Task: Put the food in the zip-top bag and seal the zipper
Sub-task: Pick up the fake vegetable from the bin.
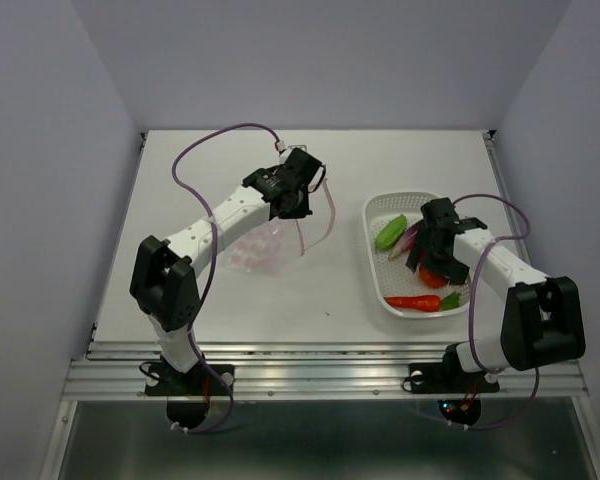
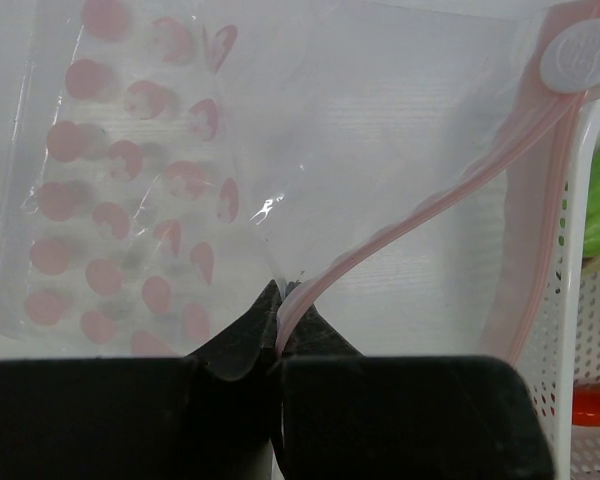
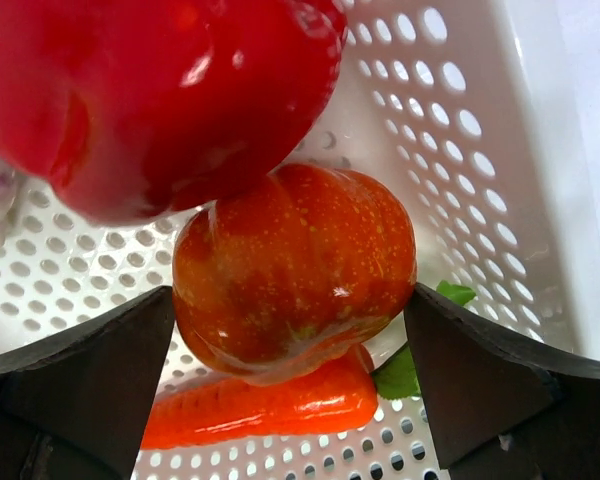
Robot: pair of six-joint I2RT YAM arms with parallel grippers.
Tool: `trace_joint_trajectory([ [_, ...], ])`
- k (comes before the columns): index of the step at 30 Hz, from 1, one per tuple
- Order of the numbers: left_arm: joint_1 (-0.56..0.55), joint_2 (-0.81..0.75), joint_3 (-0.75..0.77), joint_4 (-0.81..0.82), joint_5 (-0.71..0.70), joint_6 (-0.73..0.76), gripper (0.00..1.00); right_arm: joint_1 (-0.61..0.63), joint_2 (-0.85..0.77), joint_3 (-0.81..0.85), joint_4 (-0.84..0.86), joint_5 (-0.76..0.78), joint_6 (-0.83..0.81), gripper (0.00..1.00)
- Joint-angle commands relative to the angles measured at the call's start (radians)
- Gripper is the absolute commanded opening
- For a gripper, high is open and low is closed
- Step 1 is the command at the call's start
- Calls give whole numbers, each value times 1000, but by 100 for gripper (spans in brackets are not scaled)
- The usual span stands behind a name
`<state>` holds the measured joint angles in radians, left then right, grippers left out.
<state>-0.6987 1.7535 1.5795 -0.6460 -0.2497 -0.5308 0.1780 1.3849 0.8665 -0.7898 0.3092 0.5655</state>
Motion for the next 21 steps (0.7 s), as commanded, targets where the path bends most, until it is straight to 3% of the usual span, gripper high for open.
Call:
trace_joint_trajectory([
  [1, 1, -37, -7, 17, 1, 18, 0, -12, 12, -6, 55, 11, 11, 100],
  [17, -1, -45, -13, 22, 9, 15, 0, -21, 39, -6, 77, 79, 31, 98],
  [19, -1, -45, -13, 23, 12, 15, 0, -21, 34, -6, 75, 77, 33, 91],
  [20, 1, -45, -12, 23, 12, 15, 0, -21, 28, -7, 75, 74, 34, 79],
  [21, 1, -46, -12, 25, 13, 15, 0, -21, 22, -7, 73, 73, 39, 73],
])
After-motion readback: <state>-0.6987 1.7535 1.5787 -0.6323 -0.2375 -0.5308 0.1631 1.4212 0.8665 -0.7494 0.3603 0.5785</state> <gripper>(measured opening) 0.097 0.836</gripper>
